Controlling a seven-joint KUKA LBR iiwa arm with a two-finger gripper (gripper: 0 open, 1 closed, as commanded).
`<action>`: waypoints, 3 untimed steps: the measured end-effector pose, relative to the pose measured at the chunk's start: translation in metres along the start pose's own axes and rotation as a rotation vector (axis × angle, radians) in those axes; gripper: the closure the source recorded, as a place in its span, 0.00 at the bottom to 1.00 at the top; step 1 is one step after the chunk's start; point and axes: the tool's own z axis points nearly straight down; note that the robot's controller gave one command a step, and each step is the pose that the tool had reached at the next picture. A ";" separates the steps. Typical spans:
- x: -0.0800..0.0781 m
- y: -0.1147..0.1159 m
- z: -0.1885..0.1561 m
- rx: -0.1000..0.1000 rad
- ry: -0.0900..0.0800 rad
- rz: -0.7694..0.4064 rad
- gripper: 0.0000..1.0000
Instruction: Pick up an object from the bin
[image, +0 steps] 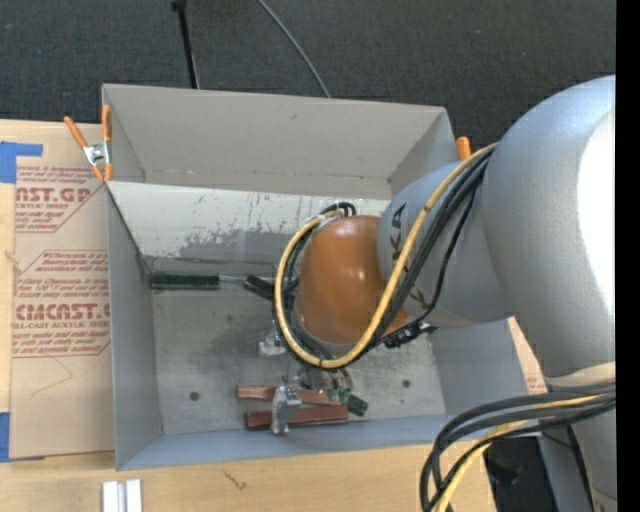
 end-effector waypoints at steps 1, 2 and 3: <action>-0.007 -0.002 0.021 -0.001 -0.008 -0.063 0.00; -0.001 -0.009 0.019 -0.006 -0.023 -0.070 1.00; -0.001 -0.009 0.019 -0.006 -0.023 -0.070 1.00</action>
Offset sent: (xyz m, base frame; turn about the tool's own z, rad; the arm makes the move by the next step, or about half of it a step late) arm -0.0041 -0.0122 -0.0246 -0.0693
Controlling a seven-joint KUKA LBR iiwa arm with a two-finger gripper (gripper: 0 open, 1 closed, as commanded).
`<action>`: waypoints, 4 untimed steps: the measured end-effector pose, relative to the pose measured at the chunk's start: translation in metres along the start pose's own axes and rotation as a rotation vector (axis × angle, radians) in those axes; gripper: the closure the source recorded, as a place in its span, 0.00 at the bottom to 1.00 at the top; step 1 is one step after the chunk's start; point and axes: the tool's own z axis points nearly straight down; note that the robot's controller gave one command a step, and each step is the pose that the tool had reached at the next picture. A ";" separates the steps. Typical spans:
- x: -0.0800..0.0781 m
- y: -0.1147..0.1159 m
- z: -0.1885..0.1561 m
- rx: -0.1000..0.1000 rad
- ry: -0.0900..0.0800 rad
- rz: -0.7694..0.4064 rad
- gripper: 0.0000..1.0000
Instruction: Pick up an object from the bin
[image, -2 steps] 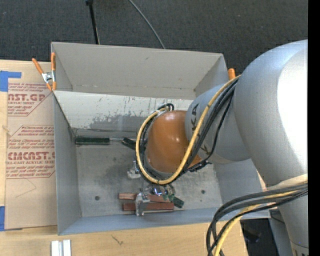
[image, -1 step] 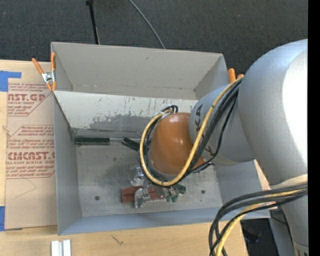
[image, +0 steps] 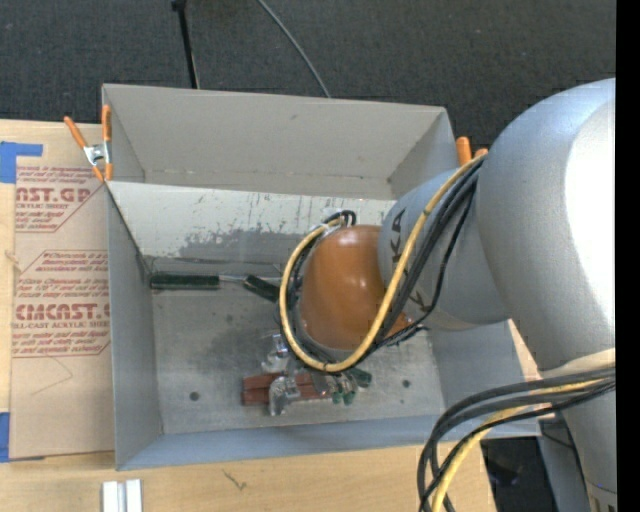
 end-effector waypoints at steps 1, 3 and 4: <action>0.001 0.000 -0.003 0.001 0.006 0.000 1.00; 0.001 0.000 -0.038 0.005 0.021 0.000 1.00; 0.001 0.000 -0.048 0.005 0.020 -0.001 1.00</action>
Offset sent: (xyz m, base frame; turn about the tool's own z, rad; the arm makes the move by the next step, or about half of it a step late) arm 0.0001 -0.0001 0.0357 -0.0001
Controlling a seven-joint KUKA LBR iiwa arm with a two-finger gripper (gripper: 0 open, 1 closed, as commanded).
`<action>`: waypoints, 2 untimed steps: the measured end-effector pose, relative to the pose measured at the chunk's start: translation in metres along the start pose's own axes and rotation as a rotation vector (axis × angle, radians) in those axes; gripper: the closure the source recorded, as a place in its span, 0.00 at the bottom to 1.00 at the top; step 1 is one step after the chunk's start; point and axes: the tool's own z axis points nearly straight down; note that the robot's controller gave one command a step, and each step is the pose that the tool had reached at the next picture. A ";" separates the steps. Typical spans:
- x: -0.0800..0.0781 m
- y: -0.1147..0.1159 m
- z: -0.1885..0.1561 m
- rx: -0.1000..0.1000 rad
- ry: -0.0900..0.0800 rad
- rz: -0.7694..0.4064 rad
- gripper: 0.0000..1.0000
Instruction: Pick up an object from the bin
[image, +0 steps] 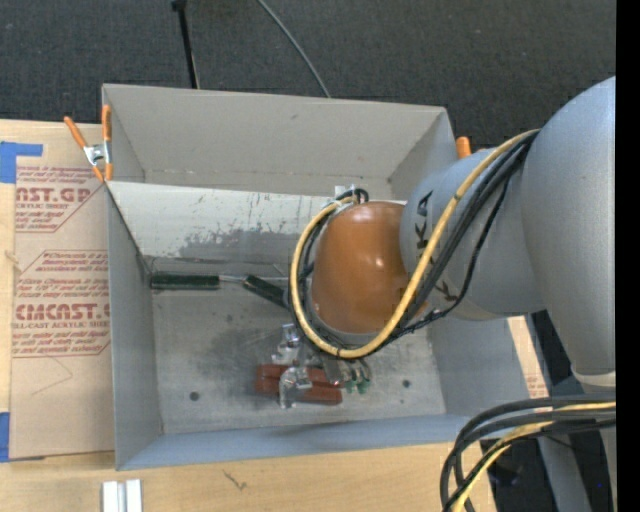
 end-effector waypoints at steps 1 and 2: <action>0.000 0.000 -0.008 0.000 0.002 0.000 1.00; 0.000 0.000 -0.014 0.000 0.002 0.000 1.00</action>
Offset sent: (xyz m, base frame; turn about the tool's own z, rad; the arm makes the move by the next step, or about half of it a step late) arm 0.0000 0.0001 0.0071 0.0000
